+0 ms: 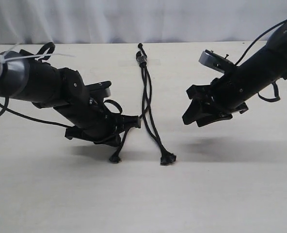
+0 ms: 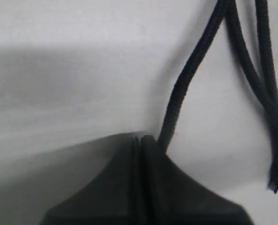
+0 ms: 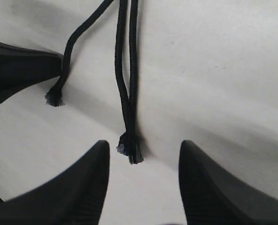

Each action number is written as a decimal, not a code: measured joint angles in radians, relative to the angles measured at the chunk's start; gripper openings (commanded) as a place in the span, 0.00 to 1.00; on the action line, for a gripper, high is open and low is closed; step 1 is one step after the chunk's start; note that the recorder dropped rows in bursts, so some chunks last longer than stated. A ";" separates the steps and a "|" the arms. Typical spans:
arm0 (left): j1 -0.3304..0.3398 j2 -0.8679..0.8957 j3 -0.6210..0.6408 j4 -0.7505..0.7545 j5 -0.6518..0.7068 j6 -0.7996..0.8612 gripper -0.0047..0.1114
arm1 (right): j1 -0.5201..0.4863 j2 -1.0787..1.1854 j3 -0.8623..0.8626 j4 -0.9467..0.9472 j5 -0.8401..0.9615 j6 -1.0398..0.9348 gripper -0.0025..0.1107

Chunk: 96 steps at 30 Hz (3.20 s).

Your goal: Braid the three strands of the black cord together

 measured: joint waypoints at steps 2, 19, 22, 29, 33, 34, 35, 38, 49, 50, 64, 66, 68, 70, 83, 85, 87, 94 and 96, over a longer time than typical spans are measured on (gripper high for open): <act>0.000 0.002 0.000 0.004 -0.002 -0.004 0.04 | 0.000 0.000 0.000 0.000 0.000 0.000 0.42; -0.114 -0.032 -0.002 0.031 0.062 -0.004 0.04 | 0.000 -0.073 0.002 -0.025 -0.023 0.033 0.42; -0.074 -0.111 -0.004 0.109 0.114 -0.004 0.04 | 0.000 -0.134 0.004 -0.090 -0.023 0.085 0.37; 0.164 -0.402 -0.005 0.346 0.382 -0.004 0.04 | 0.000 -0.355 0.173 -0.393 -0.052 0.275 0.06; 0.401 -0.658 0.092 0.395 0.488 0.026 0.04 | 0.000 -0.568 0.295 -0.599 -0.059 0.467 0.06; 0.435 -0.744 0.130 0.399 0.487 0.047 0.04 | 0.000 -0.636 0.315 -0.629 -0.064 0.488 0.06; 0.470 -0.850 0.173 0.412 0.475 0.070 0.04 | 0.000 -0.711 0.342 -0.650 -0.087 0.505 0.06; 0.502 -1.147 0.293 0.456 0.396 0.082 0.04 | 0.000 -0.984 0.425 -0.651 -0.188 0.513 0.06; 0.503 -1.869 0.345 0.563 0.371 0.093 0.04 | 0.000 -1.660 0.547 -0.622 -0.293 0.539 0.06; 0.503 -1.903 0.345 0.563 0.371 0.093 0.04 | 0.000 -1.695 0.547 -0.622 -0.293 0.539 0.06; 0.503 -1.988 0.590 0.871 0.246 0.093 0.04 | -0.001 -1.870 0.866 -0.617 -0.616 0.541 0.06; 0.503 -1.988 0.653 0.871 0.226 0.096 0.04 | -0.001 -1.870 0.947 -0.617 -0.652 0.541 0.06; 0.503 -1.988 0.715 0.868 0.178 0.098 0.04 | -0.001 -1.870 1.024 -0.617 -0.666 0.541 0.06; 0.503 -1.989 0.761 0.846 0.139 0.100 0.04 | -0.001 -1.870 1.089 -0.617 -0.668 0.541 0.06; 0.503 -1.989 0.955 0.489 0.002 0.100 0.04 | -0.001 -1.870 1.149 -0.604 -0.607 0.551 0.06; 0.503 -1.989 0.989 0.419 0.013 0.100 0.04 | -0.001 -1.870 1.149 -0.604 -0.607 0.551 0.06; 0.503 -1.989 1.017 0.382 0.037 0.100 0.04 | -0.001 -1.870 1.149 -0.604 -0.607 0.553 0.06; 0.503 -1.989 1.034 0.350 0.065 0.100 0.04 | -0.001 -1.870 1.149 -0.604 -0.607 0.553 0.06; 0.503 -1.989 1.034 0.349 0.065 0.100 0.04 | -0.001 -1.870 1.149 -0.602 -0.607 0.553 0.06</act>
